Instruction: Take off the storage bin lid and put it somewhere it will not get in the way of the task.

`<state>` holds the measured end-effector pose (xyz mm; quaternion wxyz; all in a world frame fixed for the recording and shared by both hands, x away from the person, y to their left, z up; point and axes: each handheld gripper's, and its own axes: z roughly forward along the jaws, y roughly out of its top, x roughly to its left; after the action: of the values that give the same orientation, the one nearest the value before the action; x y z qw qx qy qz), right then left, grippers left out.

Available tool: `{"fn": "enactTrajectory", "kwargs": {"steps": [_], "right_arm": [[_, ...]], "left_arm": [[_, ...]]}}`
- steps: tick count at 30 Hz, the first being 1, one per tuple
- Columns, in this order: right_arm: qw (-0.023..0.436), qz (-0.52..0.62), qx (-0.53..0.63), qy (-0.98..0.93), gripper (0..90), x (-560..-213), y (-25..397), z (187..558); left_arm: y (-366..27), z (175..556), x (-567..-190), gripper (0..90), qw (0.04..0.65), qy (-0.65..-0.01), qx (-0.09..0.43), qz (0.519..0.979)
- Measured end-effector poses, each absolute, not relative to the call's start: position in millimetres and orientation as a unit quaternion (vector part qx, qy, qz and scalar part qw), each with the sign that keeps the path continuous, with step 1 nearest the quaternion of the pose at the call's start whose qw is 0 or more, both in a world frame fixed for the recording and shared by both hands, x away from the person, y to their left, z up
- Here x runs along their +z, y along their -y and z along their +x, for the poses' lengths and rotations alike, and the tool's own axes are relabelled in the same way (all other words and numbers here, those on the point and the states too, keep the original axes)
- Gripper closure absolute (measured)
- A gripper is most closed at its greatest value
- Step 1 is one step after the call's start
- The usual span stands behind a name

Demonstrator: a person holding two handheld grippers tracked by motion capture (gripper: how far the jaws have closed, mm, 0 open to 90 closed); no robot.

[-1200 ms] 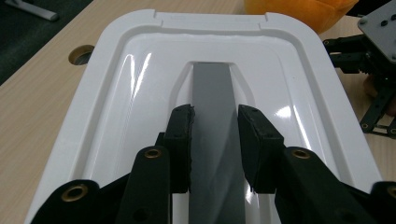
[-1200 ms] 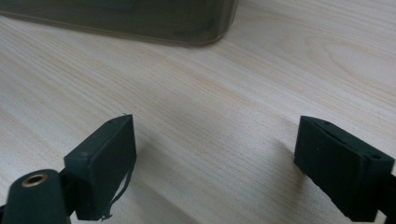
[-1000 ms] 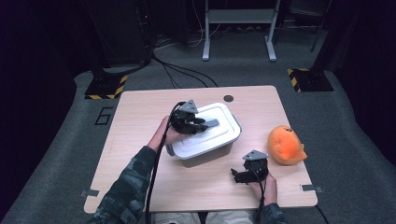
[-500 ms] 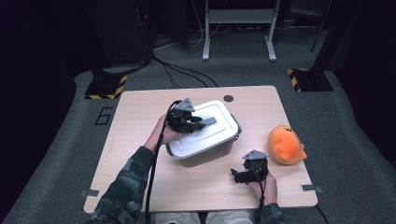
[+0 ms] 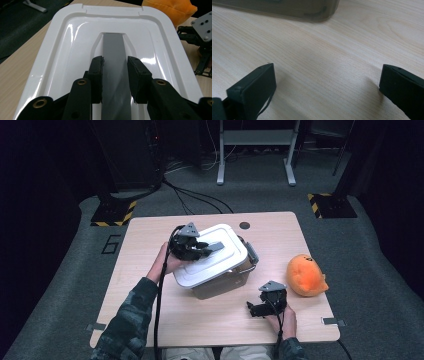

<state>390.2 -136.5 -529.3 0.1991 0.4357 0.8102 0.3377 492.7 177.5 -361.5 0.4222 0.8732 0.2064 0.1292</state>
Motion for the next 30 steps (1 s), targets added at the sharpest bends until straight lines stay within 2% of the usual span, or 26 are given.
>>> {"fn": "enactTrajectory", "kwargs": {"steps": [30], "right_arm": [[0.191, 0.445, 0.339, -0.807, 0.0, -529.7, 136.4, 392.0]], "left_arm": [[-240.4, 494.0, -346.1, 66.4, 0.42, -0.271, 0.172, 0.848]]}}
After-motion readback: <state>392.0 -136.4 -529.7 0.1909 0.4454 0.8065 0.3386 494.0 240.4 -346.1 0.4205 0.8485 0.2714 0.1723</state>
